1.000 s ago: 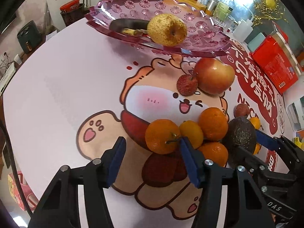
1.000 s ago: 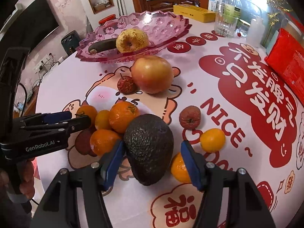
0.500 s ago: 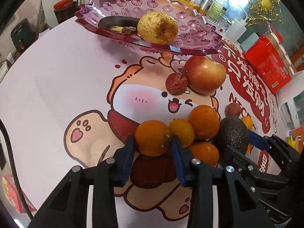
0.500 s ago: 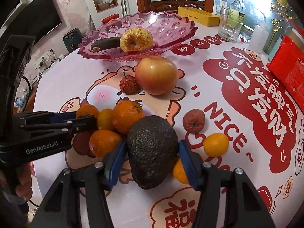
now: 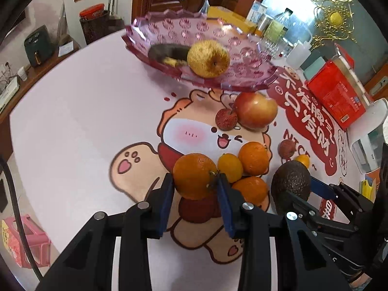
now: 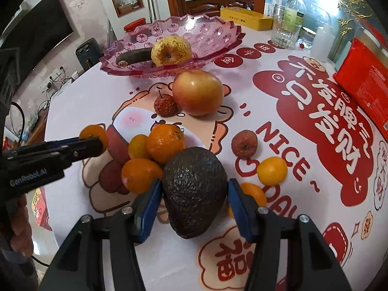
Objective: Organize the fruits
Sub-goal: 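Grasp an orange with the left gripper while the right gripper grasps the avocado, then lift orange and avocado into the pink bowl and open both grippers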
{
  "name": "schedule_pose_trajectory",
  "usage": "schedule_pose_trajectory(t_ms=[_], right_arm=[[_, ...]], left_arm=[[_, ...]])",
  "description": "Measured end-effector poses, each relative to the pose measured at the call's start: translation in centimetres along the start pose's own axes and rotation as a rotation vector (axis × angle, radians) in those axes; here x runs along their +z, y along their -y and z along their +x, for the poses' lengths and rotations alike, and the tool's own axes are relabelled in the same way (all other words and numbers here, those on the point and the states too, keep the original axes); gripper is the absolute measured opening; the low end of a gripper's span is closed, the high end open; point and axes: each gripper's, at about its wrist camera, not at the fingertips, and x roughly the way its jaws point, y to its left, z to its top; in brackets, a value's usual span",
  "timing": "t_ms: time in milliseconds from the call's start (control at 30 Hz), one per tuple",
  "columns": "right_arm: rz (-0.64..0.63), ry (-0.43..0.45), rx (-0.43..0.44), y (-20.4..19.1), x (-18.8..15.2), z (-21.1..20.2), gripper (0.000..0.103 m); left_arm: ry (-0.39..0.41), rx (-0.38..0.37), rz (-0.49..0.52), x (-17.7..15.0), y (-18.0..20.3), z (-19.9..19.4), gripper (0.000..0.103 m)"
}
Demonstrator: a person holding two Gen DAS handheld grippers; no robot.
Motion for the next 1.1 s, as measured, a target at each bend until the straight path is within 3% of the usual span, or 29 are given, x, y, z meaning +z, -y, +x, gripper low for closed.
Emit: schedule_pose_trajectory(t_ms=[600, 900, 1100], right_arm=[[-0.076, 0.189, 0.039, -4.8, 1.0, -12.3, 0.055], [-0.105, 0.318, 0.013, -4.8, 7.1, -18.9, 0.055], [-0.113, 0.392, -0.016, -4.5, 12.0, -22.8, 0.055]], left_arm=[[0.123, 0.004, 0.087, 1.2, 1.8, -13.7, 0.034], [0.233, 0.001, 0.114, 7.0, 1.8, -20.7, 0.034], [0.273, 0.008, 0.135, 11.0, 2.3, -22.9, 0.034]])
